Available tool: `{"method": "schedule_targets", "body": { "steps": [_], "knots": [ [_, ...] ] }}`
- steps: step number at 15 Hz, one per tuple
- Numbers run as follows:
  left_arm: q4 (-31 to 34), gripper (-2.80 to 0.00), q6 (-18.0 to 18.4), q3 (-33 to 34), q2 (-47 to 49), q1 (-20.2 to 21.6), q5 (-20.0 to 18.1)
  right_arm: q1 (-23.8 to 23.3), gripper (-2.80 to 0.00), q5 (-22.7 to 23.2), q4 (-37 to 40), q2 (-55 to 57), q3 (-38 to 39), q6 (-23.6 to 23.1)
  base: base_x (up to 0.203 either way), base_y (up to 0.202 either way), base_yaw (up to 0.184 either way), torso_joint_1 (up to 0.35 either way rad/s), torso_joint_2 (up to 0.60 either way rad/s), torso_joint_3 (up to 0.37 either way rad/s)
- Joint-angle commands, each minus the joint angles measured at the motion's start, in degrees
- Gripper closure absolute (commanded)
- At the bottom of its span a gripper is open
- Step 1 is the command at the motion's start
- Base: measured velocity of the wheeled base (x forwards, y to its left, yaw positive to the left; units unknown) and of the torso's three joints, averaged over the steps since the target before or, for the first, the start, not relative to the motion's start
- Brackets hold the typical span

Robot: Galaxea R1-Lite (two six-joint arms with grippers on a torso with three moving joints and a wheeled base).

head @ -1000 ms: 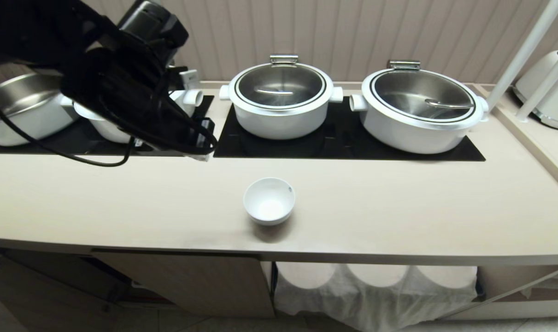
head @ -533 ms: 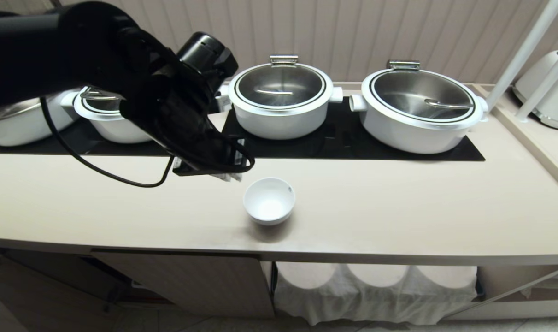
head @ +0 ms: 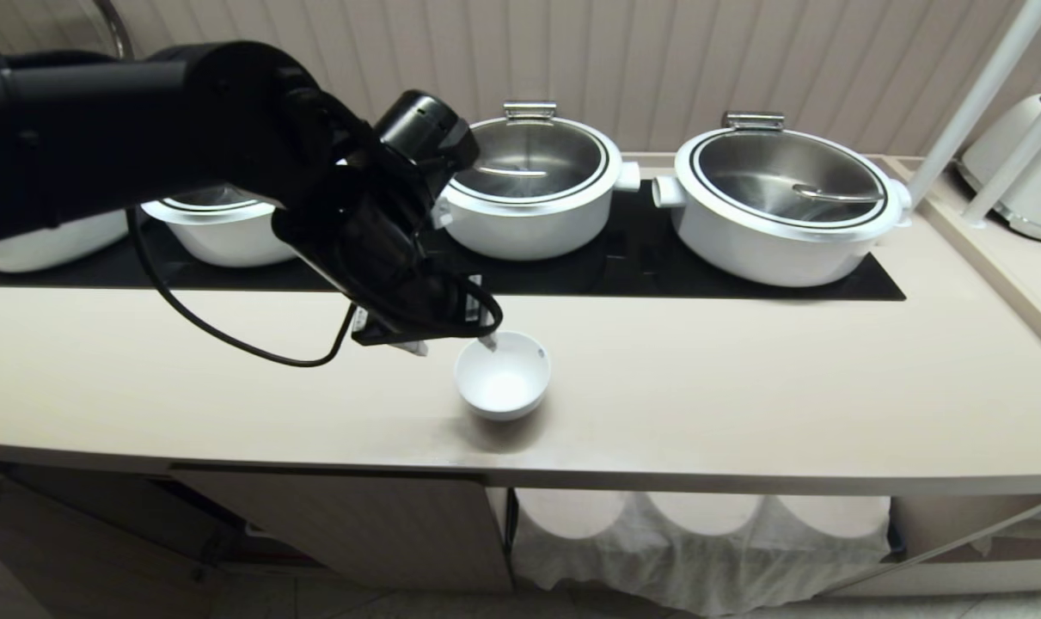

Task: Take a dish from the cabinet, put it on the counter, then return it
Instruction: Pick up the bowl from the table

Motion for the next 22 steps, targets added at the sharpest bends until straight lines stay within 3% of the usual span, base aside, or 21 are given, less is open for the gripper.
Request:
{"method": "schedule_targets", "body": {
  "steps": [1, 18, 22],
  "knots": [
    [0.3, -2.8, -0.2, 0.0, 1.9, -0.1, 0.7, 0.0, 0.0, 0.0, 0.0, 0.0, 0.0, 0.0, 0.0, 0.0, 0.0, 0.0, 0.0, 0.0],
    [0.2, -2.8, -0.3, 0.0, 10.6, 2.5, 0.9, 0.0, 0.0, 0.0, 0.0, 0.0, 0.0, -0.1, 0.0, 0.0, 0.0, 0.0, 0.0, 0.0],
    [-4.4, -2.8, -0.3, 0.0, 12.3, 2.4, 0.8, 0.0, 0.0, 0.0, 0.0, 0.0, 0.0, -0.1, 0.0, 0.0, 0.0, 0.0, 0.0, 0.0]
  ]
}}
